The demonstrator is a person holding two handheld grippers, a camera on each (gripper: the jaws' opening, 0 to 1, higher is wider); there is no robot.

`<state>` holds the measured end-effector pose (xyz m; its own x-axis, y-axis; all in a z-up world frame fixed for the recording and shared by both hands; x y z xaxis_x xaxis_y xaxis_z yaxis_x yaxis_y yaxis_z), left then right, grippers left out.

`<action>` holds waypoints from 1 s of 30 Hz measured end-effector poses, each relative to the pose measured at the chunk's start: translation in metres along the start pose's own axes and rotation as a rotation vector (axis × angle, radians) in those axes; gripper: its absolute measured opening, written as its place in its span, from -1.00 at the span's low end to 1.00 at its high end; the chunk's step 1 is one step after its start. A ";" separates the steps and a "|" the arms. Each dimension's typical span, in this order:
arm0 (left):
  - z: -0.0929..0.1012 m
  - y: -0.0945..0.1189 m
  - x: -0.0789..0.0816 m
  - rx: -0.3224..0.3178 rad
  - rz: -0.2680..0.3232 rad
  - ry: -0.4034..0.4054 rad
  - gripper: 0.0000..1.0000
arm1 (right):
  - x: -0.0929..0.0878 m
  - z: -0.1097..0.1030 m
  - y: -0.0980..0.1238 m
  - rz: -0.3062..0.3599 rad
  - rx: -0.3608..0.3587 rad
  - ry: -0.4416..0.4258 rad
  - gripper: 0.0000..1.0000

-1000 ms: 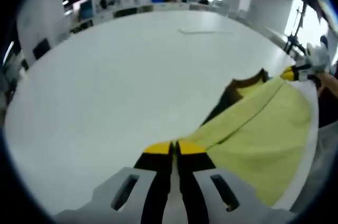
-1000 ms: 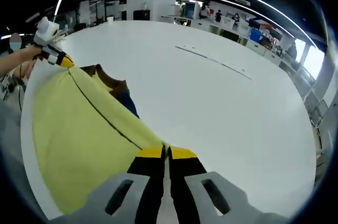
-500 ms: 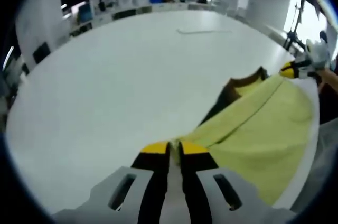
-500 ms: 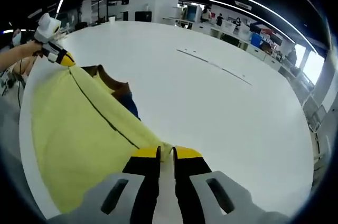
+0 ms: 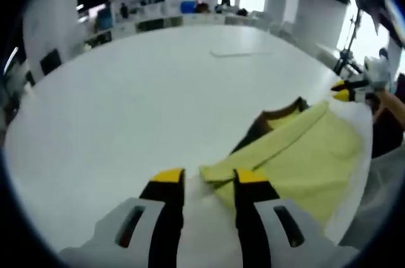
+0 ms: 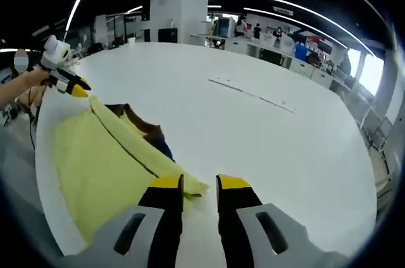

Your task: Fold the garment on the visible template until the final outline fits inside the template.

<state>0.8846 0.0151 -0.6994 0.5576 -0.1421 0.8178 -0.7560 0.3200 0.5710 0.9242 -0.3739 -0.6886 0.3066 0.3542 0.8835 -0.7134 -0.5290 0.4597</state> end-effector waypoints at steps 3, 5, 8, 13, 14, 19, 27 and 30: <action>0.002 0.013 0.004 -0.011 0.025 0.014 -0.40 | 0.009 -0.003 0.013 0.024 0.004 -0.008 -0.55; 0.005 0.022 0.005 -0.021 0.040 0.029 -0.40 | 0.011 -0.006 0.021 0.037 0.006 -0.009 -0.54; 0.009 0.036 0.003 -0.026 0.048 0.032 -0.49 | 0.011 -0.011 0.032 0.043 0.016 -0.014 -0.54; 0.017 0.056 -0.003 -0.052 0.081 0.070 -0.54 | 0.006 -0.023 0.050 0.041 0.033 -0.012 -0.54; 0.018 0.060 -0.006 -0.052 0.081 0.076 -0.56 | 0.004 -0.027 0.055 0.039 0.041 -0.019 -0.54; 0.022 0.072 -0.025 -0.053 0.072 0.080 -0.60 | -0.006 -0.039 0.070 0.032 0.051 -0.033 -0.57; 0.030 0.081 -0.059 -0.075 0.019 0.147 -0.68 | -0.035 -0.052 0.084 -0.017 0.057 -0.083 -0.60; 0.032 0.082 -0.070 -0.080 0.006 0.160 -0.68 | -0.047 -0.059 0.086 -0.050 0.069 -0.087 -0.62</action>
Point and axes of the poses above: the point that each gripper's makers call its tool centre point, and the gripper's own axes: y roughly backward along the fingers, z roughly to its right, x roughly out of its top, the point moved 4 cm from there along y, roughly backward along the fingers, and after that the axes turned 8 degrees about z, right-handed, at the moved point
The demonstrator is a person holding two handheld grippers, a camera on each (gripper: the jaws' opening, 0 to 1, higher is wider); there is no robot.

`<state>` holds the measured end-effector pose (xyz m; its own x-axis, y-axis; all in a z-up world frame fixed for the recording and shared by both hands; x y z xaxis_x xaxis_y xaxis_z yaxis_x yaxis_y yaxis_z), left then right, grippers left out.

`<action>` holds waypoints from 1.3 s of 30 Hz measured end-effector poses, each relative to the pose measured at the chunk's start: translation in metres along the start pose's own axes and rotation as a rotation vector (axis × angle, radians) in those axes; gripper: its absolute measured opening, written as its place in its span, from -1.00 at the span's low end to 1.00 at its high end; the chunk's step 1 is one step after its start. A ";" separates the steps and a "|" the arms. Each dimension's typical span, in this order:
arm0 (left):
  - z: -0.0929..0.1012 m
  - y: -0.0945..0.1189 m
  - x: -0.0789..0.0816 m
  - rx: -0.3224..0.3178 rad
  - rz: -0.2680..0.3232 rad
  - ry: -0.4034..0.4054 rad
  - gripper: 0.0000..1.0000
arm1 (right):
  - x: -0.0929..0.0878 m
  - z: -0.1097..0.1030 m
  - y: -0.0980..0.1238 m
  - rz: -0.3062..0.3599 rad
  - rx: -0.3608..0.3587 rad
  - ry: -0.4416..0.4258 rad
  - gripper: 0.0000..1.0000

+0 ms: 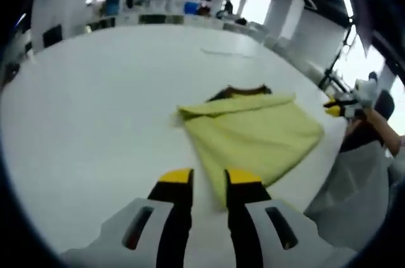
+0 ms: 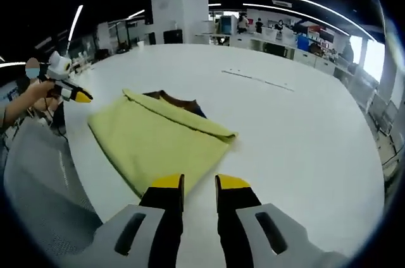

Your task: Fold the garment on the visible template until the final outline fits inside the template.

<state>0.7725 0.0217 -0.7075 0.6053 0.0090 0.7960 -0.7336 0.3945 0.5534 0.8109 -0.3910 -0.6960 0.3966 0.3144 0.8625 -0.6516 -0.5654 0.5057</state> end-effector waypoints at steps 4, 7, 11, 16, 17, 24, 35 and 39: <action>0.000 0.002 -0.009 -0.003 -0.004 0.028 -0.71 | -0.018 -0.012 0.002 -0.043 0.029 -0.041 -0.65; 0.003 0.002 -0.016 -0.006 -0.016 0.037 -0.75 | -0.031 -0.020 0.001 -0.078 0.050 -0.066 -0.70; 0.008 0.003 -0.022 -0.011 -0.027 0.050 -0.76 | -0.046 -0.027 0.000 -0.116 0.071 -0.098 -0.70; 0.011 0.006 -0.025 -0.010 -0.027 0.061 -0.77 | -0.051 -0.034 0.001 -0.130 0.092 -0.124 -0.71; 0.011 0.007 -0.026 -0.009 -0.027 0.063 -0.77 | -0.051 -0.035 0.001 -0.131 0.095 -0.123 -0.72; 0.012 0.008 -0.029 -0.004 -0.029 0.077 -0.78 | -0.049 -0.038 -0.004 -0.128 0.114 -0.139 -0.79; 0.013 0.009 -0.036 -0.004 -0.040 0.095 -0.77 | -0.047 -0.036 -0.007 -0.136 0.118 -0.131 -0.90; 0.014 0.008 -0.037 -0.006 -0.044 0.094 -0.78 | -0.049 -0.037 -0.007 -0.146 0.120 -0.128 -0.92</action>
Point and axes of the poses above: the point that each gripper's makers call its tool centre point, and the gripper's own axes: y roughly backward along the fingers, z roughly to its right, x roughly out of its top, the point moved 4 cm from there along y, roughly backward along the fingers, and after that the axes turned 8 degrees about z, right-handed, at the moved point
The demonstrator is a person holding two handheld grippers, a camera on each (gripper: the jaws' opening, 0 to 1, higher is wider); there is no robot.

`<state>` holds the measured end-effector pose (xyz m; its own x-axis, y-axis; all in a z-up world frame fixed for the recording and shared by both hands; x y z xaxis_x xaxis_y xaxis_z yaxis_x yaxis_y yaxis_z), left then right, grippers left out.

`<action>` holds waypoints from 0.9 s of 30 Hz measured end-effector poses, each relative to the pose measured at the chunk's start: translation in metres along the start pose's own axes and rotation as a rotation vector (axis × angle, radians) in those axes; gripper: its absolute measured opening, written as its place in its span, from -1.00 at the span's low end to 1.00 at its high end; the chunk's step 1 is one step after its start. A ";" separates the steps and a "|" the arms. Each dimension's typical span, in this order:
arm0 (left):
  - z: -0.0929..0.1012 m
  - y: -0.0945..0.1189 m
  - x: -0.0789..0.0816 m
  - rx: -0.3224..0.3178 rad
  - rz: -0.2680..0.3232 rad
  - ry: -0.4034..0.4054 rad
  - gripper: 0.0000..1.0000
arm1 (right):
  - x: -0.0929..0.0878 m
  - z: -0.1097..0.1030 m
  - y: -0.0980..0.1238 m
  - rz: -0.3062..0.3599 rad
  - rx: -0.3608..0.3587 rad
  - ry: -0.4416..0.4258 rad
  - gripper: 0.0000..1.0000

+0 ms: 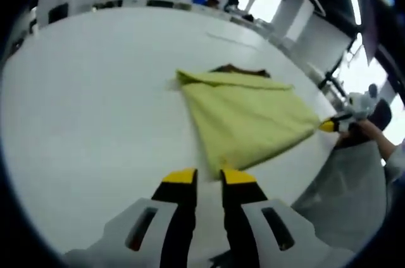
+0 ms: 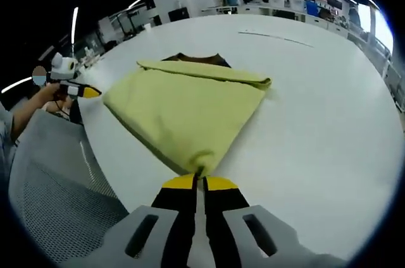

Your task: Fold the garment on the visible template until the final outline fits inside the template.

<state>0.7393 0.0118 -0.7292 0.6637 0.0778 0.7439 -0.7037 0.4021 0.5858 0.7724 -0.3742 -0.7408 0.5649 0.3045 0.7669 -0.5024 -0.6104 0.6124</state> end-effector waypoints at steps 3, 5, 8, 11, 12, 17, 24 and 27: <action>0.001 -0.001 0.000 -0.006 -0.002 0.002 -0.78 | -0.001 0.000 0.001 -0.001 0.000 0.001 -0.94; 0.001 -0.002 -0.001 -0.010 -0.009 0.000 -0.77 | -0.001 0.000 0.001 -0.003 -0.002 0.001 -0.96; 0.001 -0.005 -0.003 -0.011 -0.015 0.002 -0.77 | -0.002 0.000 0.001 -0.008 -0.004 0.004 -0.96; 0.000 -0.007 -0.005 -0.014 -0.020 0.004 -0.79 | -0.001 0.000 0.001 -0.011 -0.005 0.010 -0.97; 0.000 -0.008 -0.006 -0.017 -0.024 0.002 -0.80 | -0.001 0.000 0.001 -0.011 -0.005 0.010 -0.97; -0.002 -0.011 -0.008 -0.019 -0.033 0.007 -0.88 | -0.001 0.000 0.002 -0.011 -0.003 0.005 -0.97; -0.003 -0.013 -0.009 -0.023 -0.042 0.011 -0.92 | -0.001 0.000 0.001 -0.016 -0.001 0.005 -0.97; -0.002 -0.014 -0.008 -0.029 -0.045 0.009 -0.97 | -0.002 0.000 0.001 -0.019 -0.001 0.003 -0.97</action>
Point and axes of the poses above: the point that each gripper's makers call its tool centre point, and the gripper's own axes: y roughly backward along the fingers, z roughly to its right, x roughly out of its top, the point moved 4 cm from there along y, roughly backward along the fingers, and after that the axes turned 8 degrees about z, right-handed, at the moved point
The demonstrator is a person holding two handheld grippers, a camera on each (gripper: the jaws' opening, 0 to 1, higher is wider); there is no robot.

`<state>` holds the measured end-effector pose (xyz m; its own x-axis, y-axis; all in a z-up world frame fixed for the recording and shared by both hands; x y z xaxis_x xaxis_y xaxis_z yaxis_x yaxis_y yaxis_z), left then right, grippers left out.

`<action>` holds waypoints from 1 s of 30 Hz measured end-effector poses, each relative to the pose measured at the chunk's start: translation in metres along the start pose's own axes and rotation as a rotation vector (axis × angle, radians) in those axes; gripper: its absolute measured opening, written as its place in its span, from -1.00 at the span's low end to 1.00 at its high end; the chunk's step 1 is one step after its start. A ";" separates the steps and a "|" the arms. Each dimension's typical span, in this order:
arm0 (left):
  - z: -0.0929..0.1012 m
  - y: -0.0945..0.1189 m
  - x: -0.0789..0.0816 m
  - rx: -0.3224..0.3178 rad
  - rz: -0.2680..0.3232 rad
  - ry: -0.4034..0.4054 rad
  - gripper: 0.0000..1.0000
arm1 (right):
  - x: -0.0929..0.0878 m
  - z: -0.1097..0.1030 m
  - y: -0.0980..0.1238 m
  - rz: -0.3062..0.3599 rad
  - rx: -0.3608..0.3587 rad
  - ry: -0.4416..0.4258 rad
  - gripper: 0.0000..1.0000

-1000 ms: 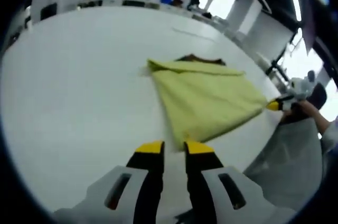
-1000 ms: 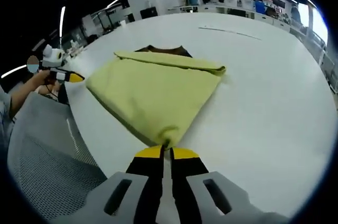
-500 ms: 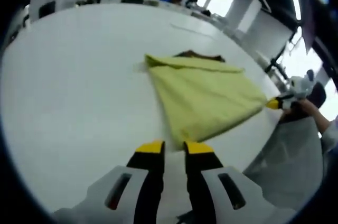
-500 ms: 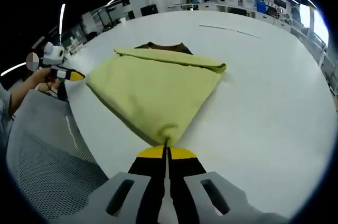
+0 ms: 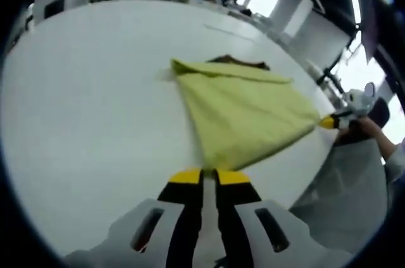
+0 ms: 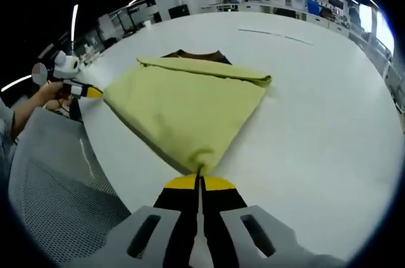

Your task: Fold the garment on the visible template until the final outline fits inside the template.

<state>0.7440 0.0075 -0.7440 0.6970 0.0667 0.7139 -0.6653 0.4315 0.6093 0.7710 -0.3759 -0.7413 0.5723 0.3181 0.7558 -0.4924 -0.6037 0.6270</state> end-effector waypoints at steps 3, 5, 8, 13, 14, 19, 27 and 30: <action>0.001 0.000 0.000 0.001 -0.009 -0.002 -1.00 | 0.000 0.000 0.000 -0.001 -0.001 0.001 -0.97; 0.001 0.000 0.000 0.001 -0.013 -0.002 -1.00 | 0.000 0.001 0.000 -0.003 -0.001 0.003 -0.97; 0.001 0.002 0.002 0.000 -0.019 -0.002 -1.00 | 0.000 0.001 0.001 -0.004 -0.001 0.005 -0.97; 0.001 0.006 0.005 0.006 -0.020 0.004 -1.00 | 0.001 0.003 0.003 -0.009 -0.008 0.016 -0.98; 0.001 0.006 0.007 0.008 -0.018 0.003 -1.00 | 0.002 0.004 0.004 -0.011 -0.012 0.021 -0.98; 0.002 0.011 0.016 0.011 0.002 -0.022 -1.00 | 0.009 0.008 0.011 -0.005 -0.027 0.053 -0.98; 0.008 0.017 0.034 0.015 0.032 -0.070 -1.00 | 0.032 0.010 0.021 0.035 -0.030 0.132 -0.98; 0.008 0.019 0.036 0.015 0.033 -0.079 -1.00 | 0.037 0.009 0.024 0.036 -0.013 0.168 -0.98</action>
<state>0.7546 0.0104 -0.7039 0.6516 0.0092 0.7585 -0.6922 0.4163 0.5895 0.7865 -0.3855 -0.7002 0.4368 0.4146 0.7983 -0.5202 -0.6076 0.6002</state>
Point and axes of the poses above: the point that each gripper's makers call its tool centre point, and the gripper's own axes: y roughly backward along the fingers, z roughly to its right, x roughly out of its top, the point moved 4 cm from there along y, roughly backward along the fingers, and after that the axes turned 8 degrees about z, right-handed, at the moved point
